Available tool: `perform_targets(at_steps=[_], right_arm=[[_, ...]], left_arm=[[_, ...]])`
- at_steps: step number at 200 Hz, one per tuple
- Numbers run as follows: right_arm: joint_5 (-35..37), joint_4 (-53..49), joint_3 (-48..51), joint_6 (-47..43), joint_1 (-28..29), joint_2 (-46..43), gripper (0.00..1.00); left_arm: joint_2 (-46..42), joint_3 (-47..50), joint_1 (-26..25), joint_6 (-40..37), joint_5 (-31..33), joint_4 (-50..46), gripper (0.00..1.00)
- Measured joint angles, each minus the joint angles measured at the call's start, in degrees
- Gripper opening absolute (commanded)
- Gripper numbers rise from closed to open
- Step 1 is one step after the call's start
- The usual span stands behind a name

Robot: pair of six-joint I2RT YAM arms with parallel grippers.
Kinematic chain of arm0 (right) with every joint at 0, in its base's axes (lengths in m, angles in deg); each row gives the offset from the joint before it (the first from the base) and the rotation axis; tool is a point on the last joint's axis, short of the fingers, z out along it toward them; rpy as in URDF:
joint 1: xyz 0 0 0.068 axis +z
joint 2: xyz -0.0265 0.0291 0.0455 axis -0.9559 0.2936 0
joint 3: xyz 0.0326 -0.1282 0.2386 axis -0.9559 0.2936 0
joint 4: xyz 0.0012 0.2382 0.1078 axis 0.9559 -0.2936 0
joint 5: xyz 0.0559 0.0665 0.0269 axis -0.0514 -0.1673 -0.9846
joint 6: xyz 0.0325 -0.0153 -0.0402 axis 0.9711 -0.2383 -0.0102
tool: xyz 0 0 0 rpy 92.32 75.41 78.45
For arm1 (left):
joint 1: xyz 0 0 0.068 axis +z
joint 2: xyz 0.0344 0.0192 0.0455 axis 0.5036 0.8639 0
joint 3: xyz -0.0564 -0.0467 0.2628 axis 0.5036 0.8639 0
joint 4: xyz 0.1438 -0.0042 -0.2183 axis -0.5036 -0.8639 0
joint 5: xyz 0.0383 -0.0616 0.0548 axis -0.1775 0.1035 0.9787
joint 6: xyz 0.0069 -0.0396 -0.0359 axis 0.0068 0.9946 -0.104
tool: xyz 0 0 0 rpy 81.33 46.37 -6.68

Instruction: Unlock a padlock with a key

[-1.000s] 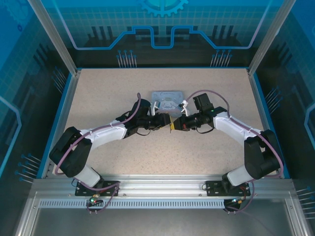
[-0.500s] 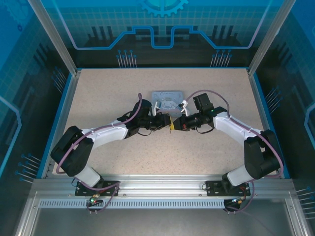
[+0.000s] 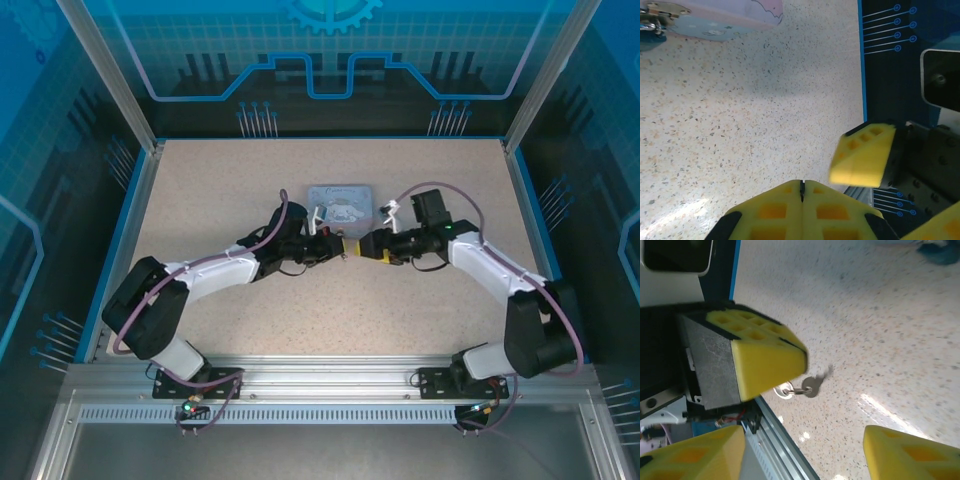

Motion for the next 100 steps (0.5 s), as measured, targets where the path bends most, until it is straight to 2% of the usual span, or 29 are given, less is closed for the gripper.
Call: perform_targets(at_steps=[20,61,100], right_arm=[[0.1,0.7,1.6,0.6,-2.3,-3.0,0.67],[-1.1,6.3,4.3,3.7,-2.1,-3.8,0.66],[-2.4,13.9,4.6,7.6,-1.2,-3.7,0.63]], left_arm=[[-1.1,-0.5,0.6,-0.9,0.0,-1.7,0.0],[-1.6,-2.7,0.7,-1.2,0.0,-2.2,0.0],[-1.6,-2.7,0.7,1.7,0.0,0.9,0.0]])
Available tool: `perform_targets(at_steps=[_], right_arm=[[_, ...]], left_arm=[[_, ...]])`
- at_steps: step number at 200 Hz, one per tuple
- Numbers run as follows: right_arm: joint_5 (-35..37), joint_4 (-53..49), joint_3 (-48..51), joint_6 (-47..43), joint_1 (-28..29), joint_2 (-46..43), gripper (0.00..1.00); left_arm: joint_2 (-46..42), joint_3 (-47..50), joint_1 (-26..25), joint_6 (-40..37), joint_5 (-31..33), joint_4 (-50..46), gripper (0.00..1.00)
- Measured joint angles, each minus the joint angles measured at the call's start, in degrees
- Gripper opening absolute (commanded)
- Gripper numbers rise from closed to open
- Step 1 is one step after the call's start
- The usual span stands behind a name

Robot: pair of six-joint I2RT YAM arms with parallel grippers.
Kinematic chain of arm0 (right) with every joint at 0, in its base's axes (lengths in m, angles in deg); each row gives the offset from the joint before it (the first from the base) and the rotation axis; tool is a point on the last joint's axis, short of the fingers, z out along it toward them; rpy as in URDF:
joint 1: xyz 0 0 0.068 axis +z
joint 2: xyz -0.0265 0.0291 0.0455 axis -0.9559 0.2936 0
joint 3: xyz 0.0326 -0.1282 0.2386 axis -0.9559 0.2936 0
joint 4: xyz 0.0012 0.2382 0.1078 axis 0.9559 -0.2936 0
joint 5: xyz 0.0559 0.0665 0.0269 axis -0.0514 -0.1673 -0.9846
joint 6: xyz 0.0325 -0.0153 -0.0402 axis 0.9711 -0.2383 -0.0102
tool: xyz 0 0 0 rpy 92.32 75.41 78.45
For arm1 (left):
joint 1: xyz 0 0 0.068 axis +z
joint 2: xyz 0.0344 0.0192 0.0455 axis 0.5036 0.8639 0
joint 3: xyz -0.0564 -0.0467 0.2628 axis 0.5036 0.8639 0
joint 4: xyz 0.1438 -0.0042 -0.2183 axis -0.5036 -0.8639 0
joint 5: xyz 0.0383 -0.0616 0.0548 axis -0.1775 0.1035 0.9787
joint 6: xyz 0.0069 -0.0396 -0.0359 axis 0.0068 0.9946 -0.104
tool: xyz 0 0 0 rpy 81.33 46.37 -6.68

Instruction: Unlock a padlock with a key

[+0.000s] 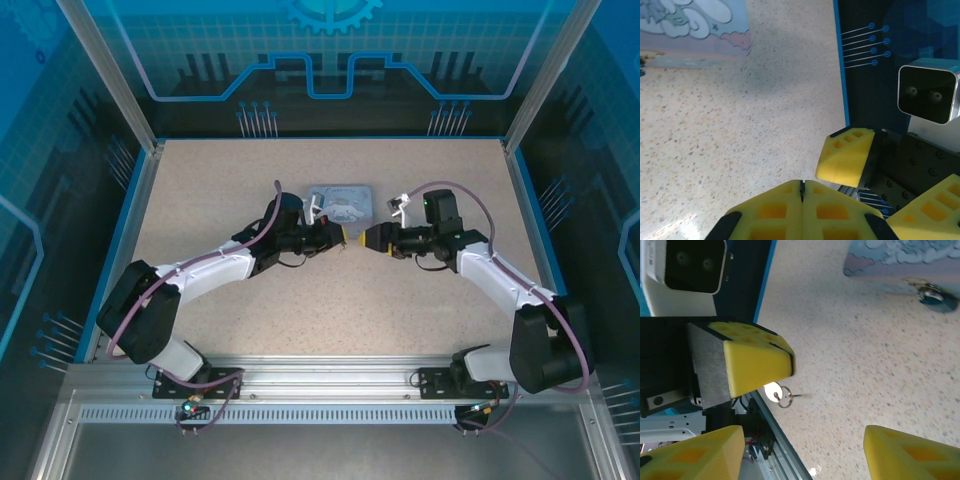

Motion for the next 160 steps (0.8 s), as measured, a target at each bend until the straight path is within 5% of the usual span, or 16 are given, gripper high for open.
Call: perform_targets(at_steps=[160], right_arm=[[-0.7,8.5,0.0,4.4,3.3,4.0,0.5]], left_arm=[[0.8,0.5,-0.7,6.1,0.0,7.6,0.0]])
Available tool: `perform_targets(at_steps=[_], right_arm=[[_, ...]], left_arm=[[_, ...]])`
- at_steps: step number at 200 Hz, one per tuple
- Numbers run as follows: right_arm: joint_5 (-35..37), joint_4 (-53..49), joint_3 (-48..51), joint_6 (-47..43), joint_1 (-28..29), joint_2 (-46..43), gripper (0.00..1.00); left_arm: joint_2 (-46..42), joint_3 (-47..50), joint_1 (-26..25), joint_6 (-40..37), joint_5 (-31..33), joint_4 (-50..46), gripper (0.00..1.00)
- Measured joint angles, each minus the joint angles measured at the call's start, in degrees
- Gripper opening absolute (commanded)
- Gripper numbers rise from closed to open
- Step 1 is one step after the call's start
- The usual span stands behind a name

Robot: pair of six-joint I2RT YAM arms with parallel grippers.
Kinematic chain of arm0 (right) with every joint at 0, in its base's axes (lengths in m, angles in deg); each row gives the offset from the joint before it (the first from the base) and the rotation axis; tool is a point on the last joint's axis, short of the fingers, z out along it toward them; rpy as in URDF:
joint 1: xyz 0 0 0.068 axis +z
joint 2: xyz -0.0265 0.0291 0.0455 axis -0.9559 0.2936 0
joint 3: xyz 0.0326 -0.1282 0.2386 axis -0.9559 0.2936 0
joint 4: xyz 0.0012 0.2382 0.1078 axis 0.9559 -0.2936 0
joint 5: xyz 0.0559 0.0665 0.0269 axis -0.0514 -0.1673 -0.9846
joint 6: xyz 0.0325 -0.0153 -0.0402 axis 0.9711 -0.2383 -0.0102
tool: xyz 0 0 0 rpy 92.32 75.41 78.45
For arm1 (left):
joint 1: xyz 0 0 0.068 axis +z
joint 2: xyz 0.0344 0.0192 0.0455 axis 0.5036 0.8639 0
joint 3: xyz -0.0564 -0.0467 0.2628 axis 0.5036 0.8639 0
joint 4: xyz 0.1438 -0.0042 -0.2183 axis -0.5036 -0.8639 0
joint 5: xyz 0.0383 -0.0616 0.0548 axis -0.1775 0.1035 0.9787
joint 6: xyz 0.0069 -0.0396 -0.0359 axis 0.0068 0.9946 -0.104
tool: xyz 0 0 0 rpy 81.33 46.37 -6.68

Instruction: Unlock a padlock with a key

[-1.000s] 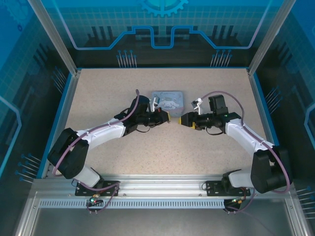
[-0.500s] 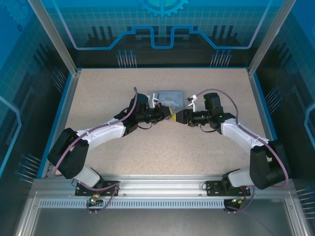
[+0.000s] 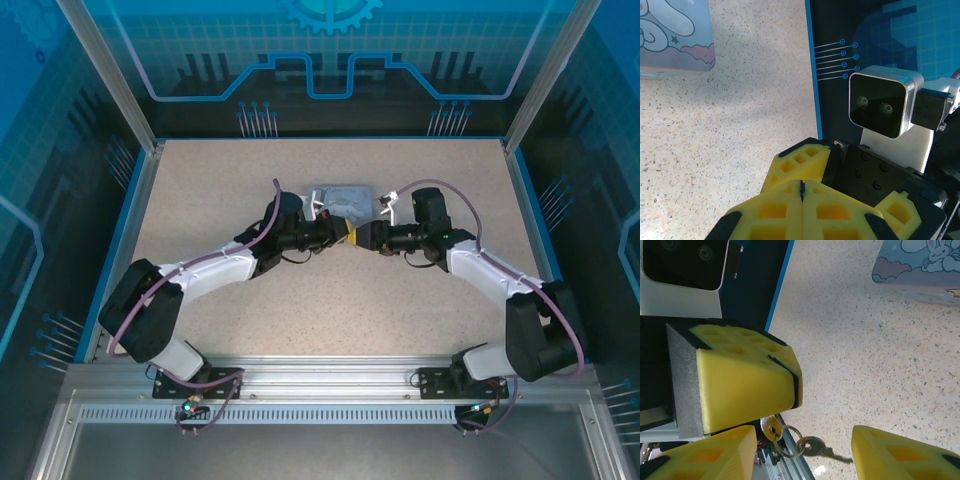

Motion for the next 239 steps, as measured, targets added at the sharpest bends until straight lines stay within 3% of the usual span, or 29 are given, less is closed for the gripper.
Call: perform_targets(at_steps=[98,133,149,199,239], right_arm=[[-0.4,0.4,-0.3,0.4,0.2,0.7,0.21],[-0.3,0.2,-0.3,0.6,0.2,0.7,0.03],[-0.4,0.1,-0.3,1.0,-0.1,0.7,0.0],[-1.4,0.5,-0.3,0.7,-0.2,0.7,0.0],[1.2,-3.8,-1.7,-2.5,0.0,0.7,0.0]], left_arm=[[1.9,0.0,-0.4,0.4,0.5,0.9,0.0],[2.4,0.0,-0.5,0.4,0.9,1.2,0.0],[2.5,0.0,-0.5,0.4,1.0,1.3,0.11],[2.7,-0.4,-0.7,0.8,2.4,-0.8,0.62],[2.2,-2.5,1.0,0.4,2.4,-7.2,0.72]])
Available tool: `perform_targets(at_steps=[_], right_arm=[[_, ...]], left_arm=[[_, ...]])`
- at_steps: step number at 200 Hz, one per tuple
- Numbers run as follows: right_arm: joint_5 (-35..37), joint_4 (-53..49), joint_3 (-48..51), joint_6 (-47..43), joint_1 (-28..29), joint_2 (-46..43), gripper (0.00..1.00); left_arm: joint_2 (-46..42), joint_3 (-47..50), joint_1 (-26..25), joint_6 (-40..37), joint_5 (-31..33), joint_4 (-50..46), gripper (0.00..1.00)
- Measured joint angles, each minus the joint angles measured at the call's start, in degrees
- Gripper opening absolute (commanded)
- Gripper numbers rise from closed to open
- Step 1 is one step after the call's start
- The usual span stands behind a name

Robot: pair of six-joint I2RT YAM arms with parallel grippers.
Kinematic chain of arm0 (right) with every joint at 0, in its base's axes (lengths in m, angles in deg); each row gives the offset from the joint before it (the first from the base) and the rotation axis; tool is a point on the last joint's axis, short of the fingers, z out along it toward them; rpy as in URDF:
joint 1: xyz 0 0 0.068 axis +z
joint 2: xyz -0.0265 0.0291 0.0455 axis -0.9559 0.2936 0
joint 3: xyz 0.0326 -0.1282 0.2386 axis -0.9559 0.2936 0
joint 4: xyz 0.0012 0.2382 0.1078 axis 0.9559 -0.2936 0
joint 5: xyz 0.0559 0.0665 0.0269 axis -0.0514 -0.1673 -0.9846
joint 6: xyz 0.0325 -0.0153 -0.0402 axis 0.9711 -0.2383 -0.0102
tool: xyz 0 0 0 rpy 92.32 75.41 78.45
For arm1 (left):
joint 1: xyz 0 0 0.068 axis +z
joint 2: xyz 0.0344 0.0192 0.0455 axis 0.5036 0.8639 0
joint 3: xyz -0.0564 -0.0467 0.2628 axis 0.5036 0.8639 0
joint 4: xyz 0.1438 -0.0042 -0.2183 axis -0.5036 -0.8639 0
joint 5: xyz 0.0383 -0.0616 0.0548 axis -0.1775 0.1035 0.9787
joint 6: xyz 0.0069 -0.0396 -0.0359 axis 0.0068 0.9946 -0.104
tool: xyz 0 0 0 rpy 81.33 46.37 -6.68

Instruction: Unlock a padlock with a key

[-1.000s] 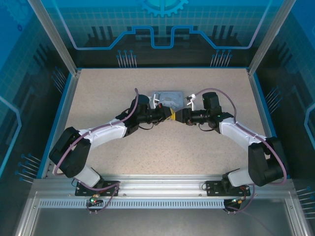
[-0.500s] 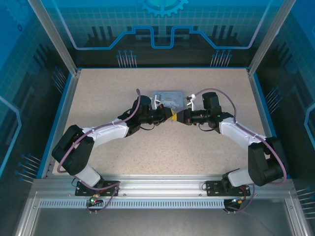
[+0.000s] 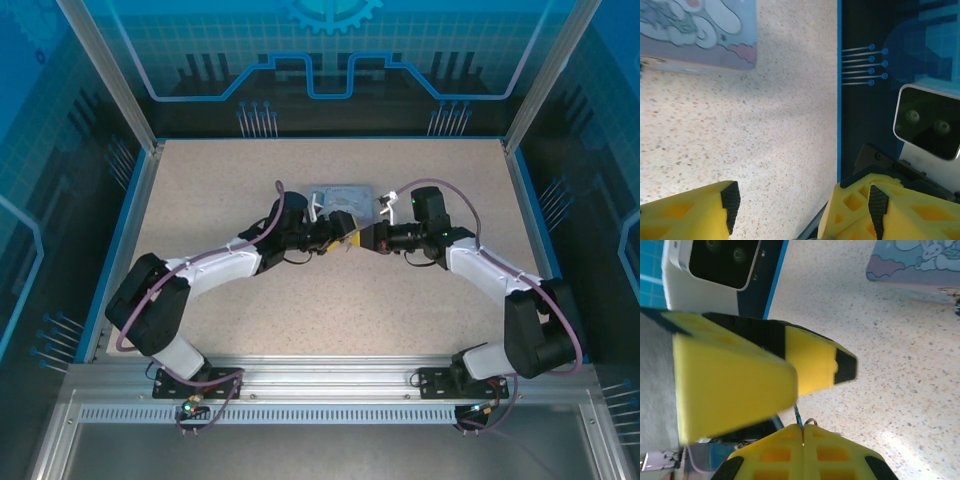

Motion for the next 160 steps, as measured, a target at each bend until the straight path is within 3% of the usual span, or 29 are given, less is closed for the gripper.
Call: perform_targets(at_steps=[29,64,115,160], right_arm=[[7.0,-5.5,-3.8,-4.5,2.1,-0.2,0.0],[20.3,-10.4,-6.9,-10.3,8.6,-1.9,0.0],[39.5,-12.4,-7.3,-16.7,16.5,-4.0,0.0],[47.2,-12.1,-7.3,-19.3,19.4,-4.6,0.0]], left_arm=[[-1.6,-4.2,2.0,0.0,0.5,-9.0,0.74],[-2.8,-8.2,2.7,1.2,0.6,-17.2,0.72],[-2.8,-8.6,2.8,4.7,0.4,-22.7,0.62],[-2.8,-8.4,2.8,8.8,0.4,-22.9,0.56]])
